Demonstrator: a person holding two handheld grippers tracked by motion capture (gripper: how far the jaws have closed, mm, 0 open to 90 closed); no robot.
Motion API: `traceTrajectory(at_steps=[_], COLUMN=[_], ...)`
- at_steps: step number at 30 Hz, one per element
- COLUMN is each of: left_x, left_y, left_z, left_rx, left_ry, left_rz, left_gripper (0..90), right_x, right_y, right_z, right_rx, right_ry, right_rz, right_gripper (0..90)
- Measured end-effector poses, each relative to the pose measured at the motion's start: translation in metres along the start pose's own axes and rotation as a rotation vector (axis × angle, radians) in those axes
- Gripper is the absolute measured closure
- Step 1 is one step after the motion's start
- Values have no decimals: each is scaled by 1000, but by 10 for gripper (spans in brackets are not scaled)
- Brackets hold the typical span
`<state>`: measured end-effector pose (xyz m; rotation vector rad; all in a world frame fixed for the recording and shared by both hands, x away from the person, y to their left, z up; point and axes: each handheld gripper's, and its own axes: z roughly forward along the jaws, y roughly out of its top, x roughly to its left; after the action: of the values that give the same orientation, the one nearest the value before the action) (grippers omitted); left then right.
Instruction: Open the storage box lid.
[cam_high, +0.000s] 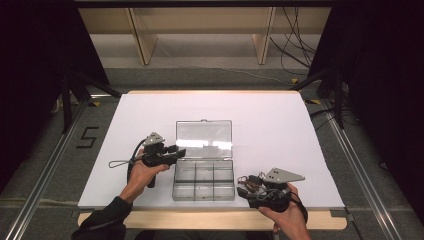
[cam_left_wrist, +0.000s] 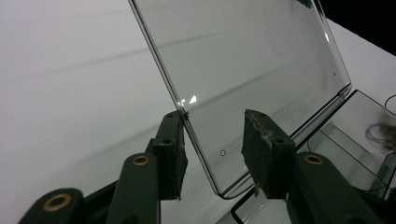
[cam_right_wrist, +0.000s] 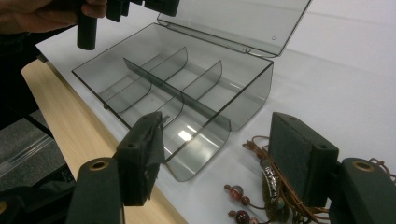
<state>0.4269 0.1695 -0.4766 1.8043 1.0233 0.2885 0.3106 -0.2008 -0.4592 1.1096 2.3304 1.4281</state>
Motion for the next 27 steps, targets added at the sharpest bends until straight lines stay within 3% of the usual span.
traceTrajectory(at_steps=[7,8,13,16,17,18,19,20,21,25,27], left_x=[1,2,3,4,6,6,6,7,7,8,7], left_y=[-1,-1,-1,-2,-2,-2,-2,-2,-2,-2,-2], left_z=[1,2,3,4,4,5,5,5,5,6,7], left_rx=[1,1,7,7,13,14,15,20,20,29,30], left_ry=[-6,-7,-14,-19,-26,-35,-32,-37,-37,-36,-32], left_rz=[-25,-19,-26,-56,-67,-89,-103,-106,-106,-135,-139], left_gripper=[575,569,558,554,553,556,558,557,556,553,547], right_x=[1,1,2,0,3,0,0,0,-2,-2,-1], right_y=[-2,-1,-3,-3,-4,-3,-4,-4,-4,-4,-5], right_z=[1,0,0,1,0,0,1,2,1,2,3], right_rx=[2,1,5,3,10,1,0,3,1,1,3], right_ry=[12,1,11,18,16,12,23,16,15,35,20], right_rz=[-2,-22,14,13,44,12,13,24,0,29,33], right_gripper=[372,372,376,376,376,376,376,377,378,379,379])
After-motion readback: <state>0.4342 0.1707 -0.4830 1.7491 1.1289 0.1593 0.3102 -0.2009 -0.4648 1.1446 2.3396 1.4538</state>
